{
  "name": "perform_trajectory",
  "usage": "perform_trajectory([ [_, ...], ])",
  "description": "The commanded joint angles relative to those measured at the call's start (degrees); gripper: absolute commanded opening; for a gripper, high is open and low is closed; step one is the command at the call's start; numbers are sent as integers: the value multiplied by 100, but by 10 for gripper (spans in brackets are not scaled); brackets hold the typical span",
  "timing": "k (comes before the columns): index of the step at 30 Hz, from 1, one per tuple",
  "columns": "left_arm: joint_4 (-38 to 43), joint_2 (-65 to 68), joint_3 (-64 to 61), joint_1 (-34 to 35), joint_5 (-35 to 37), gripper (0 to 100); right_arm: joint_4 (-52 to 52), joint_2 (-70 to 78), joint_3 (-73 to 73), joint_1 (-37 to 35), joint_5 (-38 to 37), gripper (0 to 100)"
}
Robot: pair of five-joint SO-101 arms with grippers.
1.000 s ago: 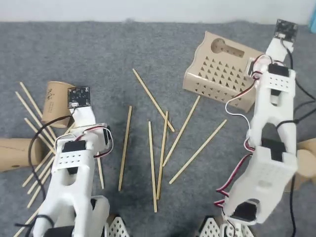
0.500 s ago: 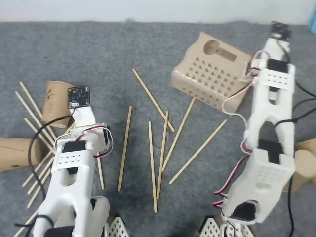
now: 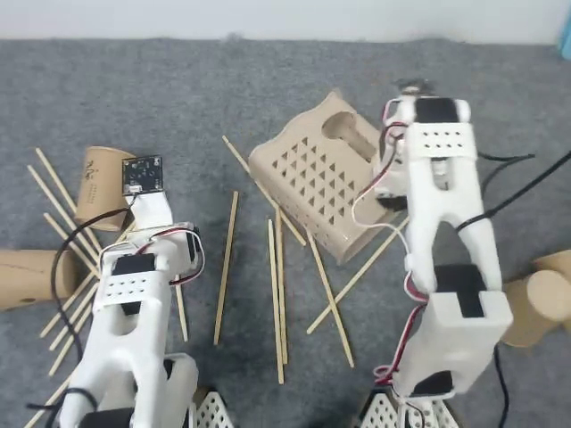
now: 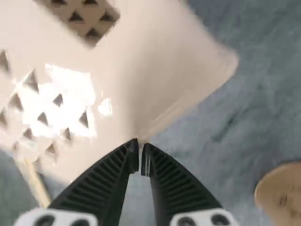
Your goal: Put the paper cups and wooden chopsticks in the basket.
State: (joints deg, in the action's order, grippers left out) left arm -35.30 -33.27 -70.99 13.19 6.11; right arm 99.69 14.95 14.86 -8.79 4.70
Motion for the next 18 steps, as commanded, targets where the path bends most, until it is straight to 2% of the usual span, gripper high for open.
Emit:
perform_trajectory([
  [1,149,0,198,35,26,141,321,-690,-70,-259,-193,9],
  [5,149,-35,145,35,26,141,303,-936,-220,-233,-413,44],
  [11,149,-35,145,35,26,141,171,-963,-185,-127,-396,243],
  [18,149,-35,145,35,26,141,-295,-840,-220,163,-123,264],
])
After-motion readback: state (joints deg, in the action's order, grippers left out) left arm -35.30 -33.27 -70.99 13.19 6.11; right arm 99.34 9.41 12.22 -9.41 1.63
